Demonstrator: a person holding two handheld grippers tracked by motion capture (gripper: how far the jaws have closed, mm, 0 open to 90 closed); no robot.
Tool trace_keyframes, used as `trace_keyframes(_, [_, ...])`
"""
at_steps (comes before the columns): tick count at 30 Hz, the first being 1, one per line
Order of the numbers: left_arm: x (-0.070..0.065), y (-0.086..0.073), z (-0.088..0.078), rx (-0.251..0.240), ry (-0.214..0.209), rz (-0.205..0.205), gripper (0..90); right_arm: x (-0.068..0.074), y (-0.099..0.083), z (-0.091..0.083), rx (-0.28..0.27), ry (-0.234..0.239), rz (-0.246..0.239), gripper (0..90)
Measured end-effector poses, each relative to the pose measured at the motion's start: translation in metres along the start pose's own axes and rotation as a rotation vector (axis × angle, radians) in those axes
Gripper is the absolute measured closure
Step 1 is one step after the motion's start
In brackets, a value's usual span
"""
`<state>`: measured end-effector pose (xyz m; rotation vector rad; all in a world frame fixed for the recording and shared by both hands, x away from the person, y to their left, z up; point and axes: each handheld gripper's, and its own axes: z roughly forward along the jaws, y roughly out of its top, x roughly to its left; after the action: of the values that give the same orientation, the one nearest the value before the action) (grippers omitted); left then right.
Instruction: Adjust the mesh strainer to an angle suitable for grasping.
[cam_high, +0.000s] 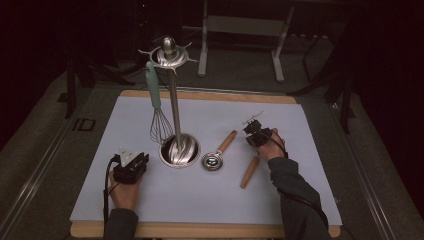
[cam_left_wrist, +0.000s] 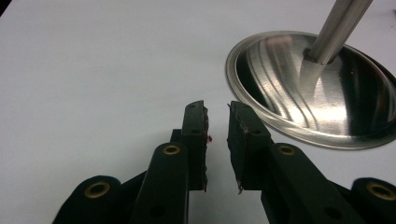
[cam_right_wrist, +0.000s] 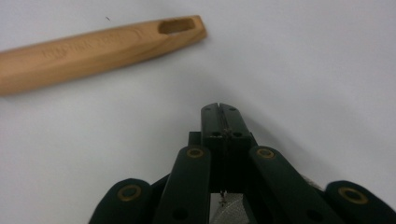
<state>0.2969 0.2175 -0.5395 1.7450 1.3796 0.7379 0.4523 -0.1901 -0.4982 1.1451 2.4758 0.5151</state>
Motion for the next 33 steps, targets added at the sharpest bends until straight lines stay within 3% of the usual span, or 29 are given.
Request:
trace_keyframes(4, [0.000,0.000,0.000,0.000,0.000,0.002,76.9,-0.009,-0.006,-0.003,0.022,-0.017,0.012,90.0])
trace_keyframes(6, [0.000,0.000,0.000,0.001,0.001,0.002,76.9,-0.011,-0.007,-0.004,0.018,-0.002,0.024,89.9])
trace_keyframes(9, [0.000,0.000,0.000,0.000,0.002,0.001,76.9,-0.012,-0.006,-0.007,-0.030,0.048,0.034,89.9])
trace_keyframes(14, [0.000,0.000,0.000,-0.001,0.000,0.001,76.9,-0.007,0.001,-0.009,-0.032,0.050,0.012,89.9])
trace_keyframes(22, [0.000,0.000,0.000,-0.001,0.000,0.001,76.9,0.007,-0.003,-0.009,-0.035,0.096,-0.035,89.6])
trace_keyframes(27, [0.000,0.000,0.000,-0.001,0.000,0.003,76.9,0.016,-0.014,-0.027,-0.085,0.112,-0.087,89.6])
trace_keyframes(33, [-0.001,0.000,0.000,-0.003,0.000,0.005,76.9,0.014,-0.038,-0.053,-0.117,0.113,-0.105,89.3])
